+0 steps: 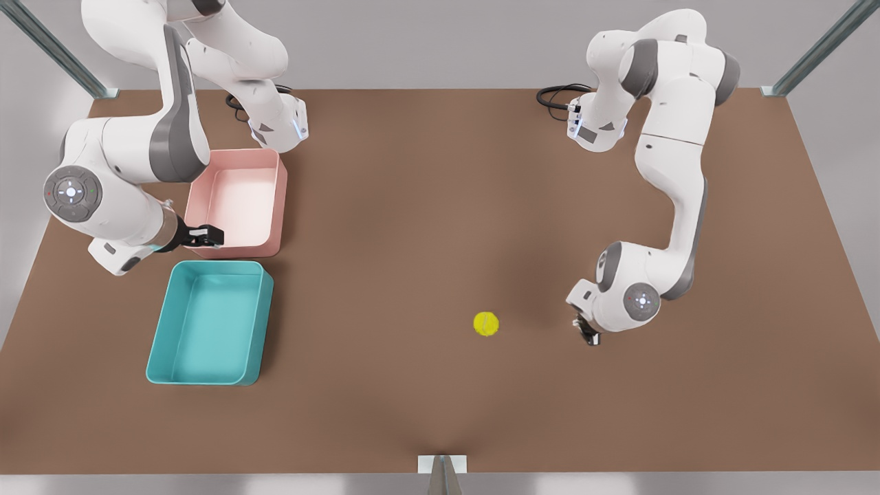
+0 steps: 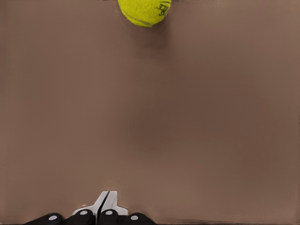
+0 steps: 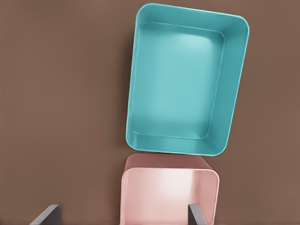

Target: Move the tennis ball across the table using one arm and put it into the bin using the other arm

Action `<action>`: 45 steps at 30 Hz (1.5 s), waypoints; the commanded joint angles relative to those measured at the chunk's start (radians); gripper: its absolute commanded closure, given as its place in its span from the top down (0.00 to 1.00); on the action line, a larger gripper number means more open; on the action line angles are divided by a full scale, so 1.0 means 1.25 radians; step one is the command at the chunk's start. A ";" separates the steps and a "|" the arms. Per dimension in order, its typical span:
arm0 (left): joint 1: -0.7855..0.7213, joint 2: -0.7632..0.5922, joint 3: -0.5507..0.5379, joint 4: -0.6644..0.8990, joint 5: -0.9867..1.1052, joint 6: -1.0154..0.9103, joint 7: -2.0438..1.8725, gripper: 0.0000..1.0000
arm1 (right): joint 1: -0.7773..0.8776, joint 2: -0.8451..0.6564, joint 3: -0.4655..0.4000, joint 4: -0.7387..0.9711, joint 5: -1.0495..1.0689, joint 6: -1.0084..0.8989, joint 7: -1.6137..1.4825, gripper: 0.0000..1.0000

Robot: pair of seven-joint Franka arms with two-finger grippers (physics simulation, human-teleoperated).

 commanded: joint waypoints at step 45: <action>0.055 -0.215 0.032 0.265 -0.045 -0.644 -1.200 1.00 | 0.221 0.479 -0.039 -0.060 0.035 0.709 0.332 1.00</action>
